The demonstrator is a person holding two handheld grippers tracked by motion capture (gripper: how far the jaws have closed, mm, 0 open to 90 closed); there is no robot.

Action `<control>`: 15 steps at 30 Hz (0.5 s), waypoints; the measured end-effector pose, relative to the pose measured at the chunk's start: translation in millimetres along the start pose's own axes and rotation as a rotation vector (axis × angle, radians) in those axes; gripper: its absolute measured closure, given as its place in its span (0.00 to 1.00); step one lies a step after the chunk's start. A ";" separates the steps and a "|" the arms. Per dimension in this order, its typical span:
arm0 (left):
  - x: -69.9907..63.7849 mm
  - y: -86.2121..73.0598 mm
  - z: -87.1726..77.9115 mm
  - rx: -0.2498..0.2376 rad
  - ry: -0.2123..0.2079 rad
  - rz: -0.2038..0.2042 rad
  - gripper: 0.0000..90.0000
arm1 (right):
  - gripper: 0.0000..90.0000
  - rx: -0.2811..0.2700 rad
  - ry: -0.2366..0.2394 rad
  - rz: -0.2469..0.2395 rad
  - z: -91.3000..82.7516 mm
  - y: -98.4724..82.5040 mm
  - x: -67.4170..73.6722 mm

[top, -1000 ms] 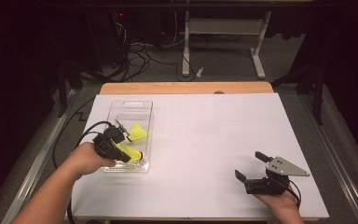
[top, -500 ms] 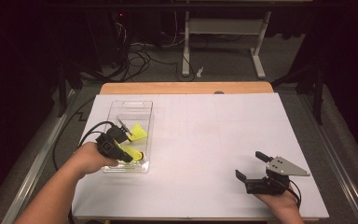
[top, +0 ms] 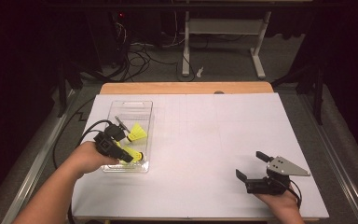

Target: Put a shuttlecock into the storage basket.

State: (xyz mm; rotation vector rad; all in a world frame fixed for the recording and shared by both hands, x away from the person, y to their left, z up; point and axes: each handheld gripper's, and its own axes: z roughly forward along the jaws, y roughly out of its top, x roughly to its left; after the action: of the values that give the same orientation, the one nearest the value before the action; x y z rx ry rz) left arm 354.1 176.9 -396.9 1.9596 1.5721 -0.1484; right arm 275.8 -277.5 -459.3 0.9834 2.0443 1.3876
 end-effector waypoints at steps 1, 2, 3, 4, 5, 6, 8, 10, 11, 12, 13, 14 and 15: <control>0.2 -0.1 -0.7 -0.002 0.005 0.001 0.80 | 0.00 -0.001 0.000 0.001 -0.1 0.1 0.1; 0.7 0.0 -1.7 -0.008 0.009 0.000 0.80 | 0.00 -0.002 0.000 0.002 -0.2 0.1 0.1; 1.0 0.4 -2.6 -0.009 0.013 -0.004 0.78 | 0.00 -0.002 -0.001 0.002 -0.2 0.2 0.1; 1.7 0.7 -4.0 -0.011 0.014 0.000 0.76 | 0.00 -0.002 0.000 0.002 -0.2 0.2 0.2; 2.8 1.0 -5.3 -0.004 0.034 0.005 0.74 | 0.00 -0.001 -0.001 0.000 -0.1 0.2 0.1; 2.1 1.1 -6.3 -0.016 0.038 -0.002 0.72 | 0.00 -0.001 -0.001 0.000 0.0 0.2 0.1; 1.1 1.0 -7.5 -0.029 0.033 -0.004 0.70 | 0.00 -0.002 -0.001 0.001 0.1 0.4 0.2; 1.3 1.4 -8.3 -0.028 0.063 0.005 0.65 | 0.00 -0.002 -0.001 0.000 0.1 0.5 0.2; 1.1 1.4 -8.6 -0.027 0.067 0.006 0.63 | 0.00 -0.001 0.000 -0.001 0.1 0.5 0.1; 0.1 1.6 -9.5 -0.030 0.073 0.009 0.62 | 0.00 -0.001 0.000 -0.001 0.1 0.5 0.1; -0.4 1.7 -10.0 -0.029 0.076 0.012 0.59 | 0.00 -0.001 -0.002 0.000 0.0 0.5 0.1; -1.2 1.9 -11.0 -0.025 0.078 0.018 0.58 | 0.00 -0.002 -0.001 0.000 -0.2 0.5 0.0; -2.5 2.0 -11.3 -0.030 0.084 0.015 0.56 | 0.00 -0.002 -0.003 0.000 -0.4 0.5 -0.1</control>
State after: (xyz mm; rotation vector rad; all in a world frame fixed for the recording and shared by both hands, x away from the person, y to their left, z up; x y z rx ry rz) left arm 352.0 180.5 -386.0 1.9772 1.6031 -0.0370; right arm 275.8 -277.7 -458.6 0.9835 2.0405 1.3876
